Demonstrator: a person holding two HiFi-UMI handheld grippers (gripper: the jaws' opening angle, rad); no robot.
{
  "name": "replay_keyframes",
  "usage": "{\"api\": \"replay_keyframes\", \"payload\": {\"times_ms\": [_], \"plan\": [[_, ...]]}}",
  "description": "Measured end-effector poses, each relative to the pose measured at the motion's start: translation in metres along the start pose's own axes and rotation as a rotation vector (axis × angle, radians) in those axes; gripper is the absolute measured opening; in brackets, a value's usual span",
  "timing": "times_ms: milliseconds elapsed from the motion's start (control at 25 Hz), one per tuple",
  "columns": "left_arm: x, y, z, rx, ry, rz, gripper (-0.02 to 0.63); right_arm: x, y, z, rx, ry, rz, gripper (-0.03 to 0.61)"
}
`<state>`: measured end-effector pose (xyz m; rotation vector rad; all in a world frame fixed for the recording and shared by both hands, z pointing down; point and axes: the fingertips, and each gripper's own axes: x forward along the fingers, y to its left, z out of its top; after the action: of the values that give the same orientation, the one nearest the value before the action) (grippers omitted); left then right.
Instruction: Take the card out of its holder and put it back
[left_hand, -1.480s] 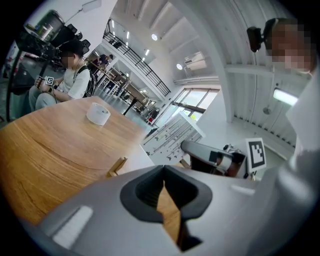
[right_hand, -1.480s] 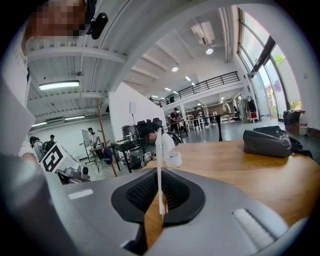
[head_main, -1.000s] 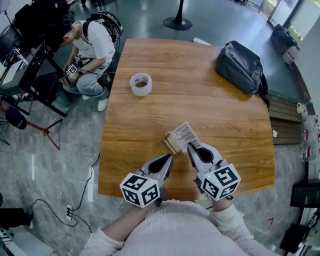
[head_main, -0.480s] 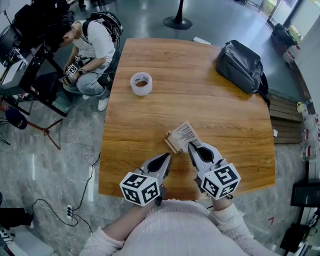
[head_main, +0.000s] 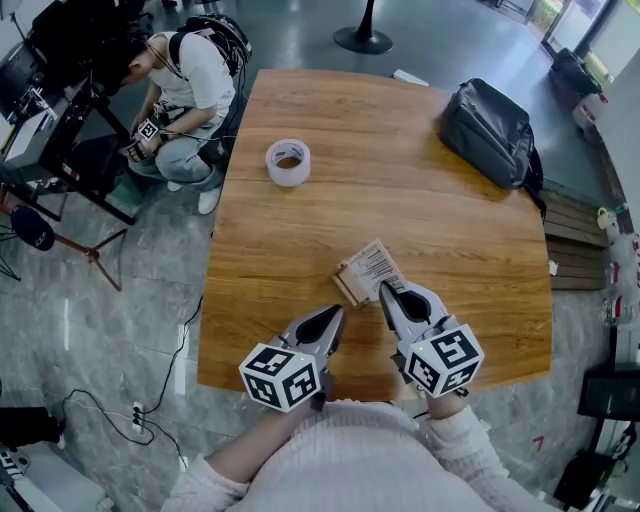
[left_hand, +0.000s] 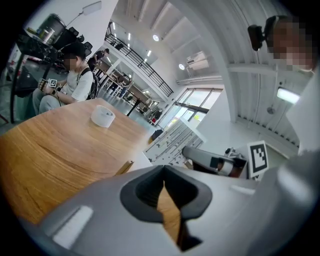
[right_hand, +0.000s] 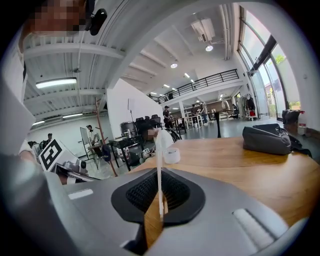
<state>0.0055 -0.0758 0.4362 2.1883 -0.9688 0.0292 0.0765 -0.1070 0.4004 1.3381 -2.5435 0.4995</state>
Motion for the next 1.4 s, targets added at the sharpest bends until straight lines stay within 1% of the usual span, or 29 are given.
{"api": "replay_keyframes", "payload": {"times_ms": [240,440,600,840,1080,1400], "plan": [[0.001,0.007,-0.009,-0.038,0.014,0.004,0.008,0.012,-0.002,-0.009,-0.001,0.034,0.012,0.008],[0.002,0.017,-0.019,-0.068,0.034,0.030,0.008,0.020,-0.005,-0.016,0.006,0.057,0.027,0.008],[0.003,0.021,-0.022,-0.090,0.031,0.039,0.008,0.022,-0.007,-0.022,0.002,0.071,0.038,0.008],[0.003,0.026,-0.023,-0.101,0.029,0.048,0.008,0.026,-0.010,-0.027,0.002,0.089,0.038,0.008],[0.001,0.028,-0.033,-0.121,0.041,0.053,0.008,0.028,-0.009,-0.029,-0.006,0.099,0.034,0.008],[0.002,0.026,-0.034,-0.132,0.042,0.044,0.008,0.027,-0.006,-0.027,-0.028,0.126,0.030,0.008]]}}
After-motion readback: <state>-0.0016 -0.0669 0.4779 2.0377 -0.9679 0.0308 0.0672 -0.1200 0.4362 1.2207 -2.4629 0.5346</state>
